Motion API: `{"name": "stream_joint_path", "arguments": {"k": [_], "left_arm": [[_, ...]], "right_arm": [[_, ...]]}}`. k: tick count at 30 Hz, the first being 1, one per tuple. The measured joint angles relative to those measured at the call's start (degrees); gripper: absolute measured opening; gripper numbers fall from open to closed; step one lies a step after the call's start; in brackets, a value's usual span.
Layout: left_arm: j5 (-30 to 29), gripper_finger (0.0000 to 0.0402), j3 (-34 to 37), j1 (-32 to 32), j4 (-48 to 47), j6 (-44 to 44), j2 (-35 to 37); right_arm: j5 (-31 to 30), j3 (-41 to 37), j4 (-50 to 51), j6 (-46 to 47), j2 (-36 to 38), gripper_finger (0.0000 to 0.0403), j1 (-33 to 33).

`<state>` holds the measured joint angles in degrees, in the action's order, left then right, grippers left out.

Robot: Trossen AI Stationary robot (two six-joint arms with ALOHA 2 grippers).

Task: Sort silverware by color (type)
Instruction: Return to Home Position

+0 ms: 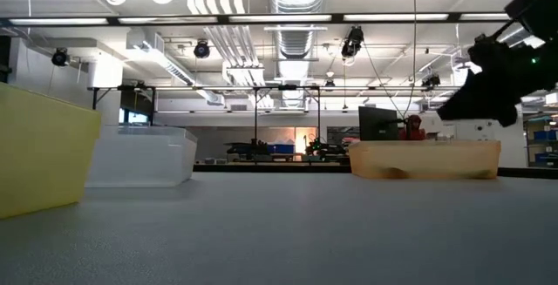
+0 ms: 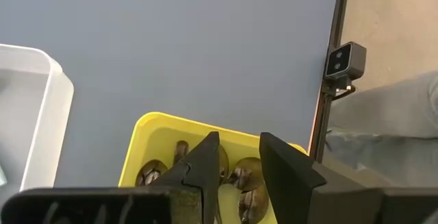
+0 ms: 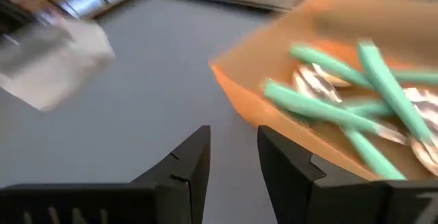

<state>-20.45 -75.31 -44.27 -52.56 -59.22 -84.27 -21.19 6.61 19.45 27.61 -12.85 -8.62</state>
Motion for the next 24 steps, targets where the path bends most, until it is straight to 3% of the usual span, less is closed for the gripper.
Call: {"name": "stream_joint_path", "arguments": {"k": [4, 12, 19, 24], "left_arm": [[0.36, 0.0087, 0.00, 0.00, -0.01, 0.63, 0.00], [-0.71, 0.0087, 0.03, 0.03, -0.13, 10.25, 0.00], [-14.44, 0.0087, 0.07, 0.68, -0.13, 22.83, 0.00], [-19.32, 0.0087, 0.17, 3.35, -0.15, 22.71, 0.00]], "right_arm": [[0.56, 0.64, -5.62, -1.22, 1.57, 0.0114, 0.00], [0.29, 3.91, -6.26, -1.24, 2.20, 0.0114, 0.00], [0.32, 5.53, -6.28, -1.24, 2.20, 0.0114, 0.00], [0.32, 6.47, -6.32, -1.24, 2.09, 0.0114, 0.00]]}}
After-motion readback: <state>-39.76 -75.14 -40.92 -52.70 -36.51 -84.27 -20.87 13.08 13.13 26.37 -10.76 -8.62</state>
